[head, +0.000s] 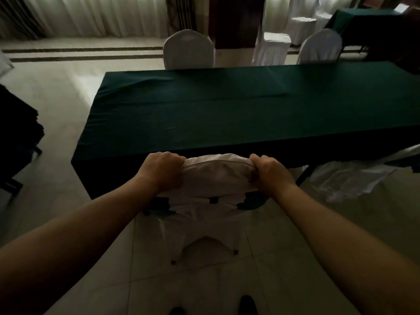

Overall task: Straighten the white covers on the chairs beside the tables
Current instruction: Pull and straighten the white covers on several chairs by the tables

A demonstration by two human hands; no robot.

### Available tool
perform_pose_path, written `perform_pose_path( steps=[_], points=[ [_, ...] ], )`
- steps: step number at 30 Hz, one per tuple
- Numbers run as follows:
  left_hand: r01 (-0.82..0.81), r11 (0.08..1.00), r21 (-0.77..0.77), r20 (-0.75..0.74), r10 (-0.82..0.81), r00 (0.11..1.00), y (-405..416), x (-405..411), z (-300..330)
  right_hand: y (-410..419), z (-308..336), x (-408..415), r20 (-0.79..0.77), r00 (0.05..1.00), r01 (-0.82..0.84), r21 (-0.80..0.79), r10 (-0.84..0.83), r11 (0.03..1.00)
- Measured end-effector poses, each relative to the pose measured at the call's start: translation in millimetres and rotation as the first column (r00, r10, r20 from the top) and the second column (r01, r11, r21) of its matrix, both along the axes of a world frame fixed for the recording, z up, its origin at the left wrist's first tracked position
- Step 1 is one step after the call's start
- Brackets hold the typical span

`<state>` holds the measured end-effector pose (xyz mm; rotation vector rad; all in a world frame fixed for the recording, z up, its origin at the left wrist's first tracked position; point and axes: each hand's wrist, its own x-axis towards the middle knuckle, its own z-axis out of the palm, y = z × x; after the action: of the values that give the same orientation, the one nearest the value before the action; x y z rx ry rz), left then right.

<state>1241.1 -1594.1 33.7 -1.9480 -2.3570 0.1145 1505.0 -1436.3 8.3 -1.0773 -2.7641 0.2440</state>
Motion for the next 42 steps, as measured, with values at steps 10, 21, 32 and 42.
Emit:
perform_pose_path(
  steps=[10, 21, 32, 42],
  points=[
    [-0.169, 0.981, 0.096, 0.018, 0.168, 0.986, 36, 25, -14, 73, -4, 3, -0.013, 0.989, -0.148, 0.015, 0.148, 0.989],
    [-0.179, 0.955, 0.235, 0.032, 0.176, 0.984, 45, 13, -29, 92, -2, -16, -0.001, 0.989, -0.146, 0.047, 0.147, 0.988],
    [-0.122, 0.961, 0.247, 0.024, 0.120, 0.992, 49, 27, -60, 95, -27, 1, 0.079, 0.988, -0.135, 0.053, 0.130, 0.989],
    [-0.196, 0.953, 0.229, 0.050, 0.189, 0.981, 65, 28, -62, 110, -33, -6, 0.075, 0.992, -0.108, 0.049, 0.105, 0.993]
  ],
)
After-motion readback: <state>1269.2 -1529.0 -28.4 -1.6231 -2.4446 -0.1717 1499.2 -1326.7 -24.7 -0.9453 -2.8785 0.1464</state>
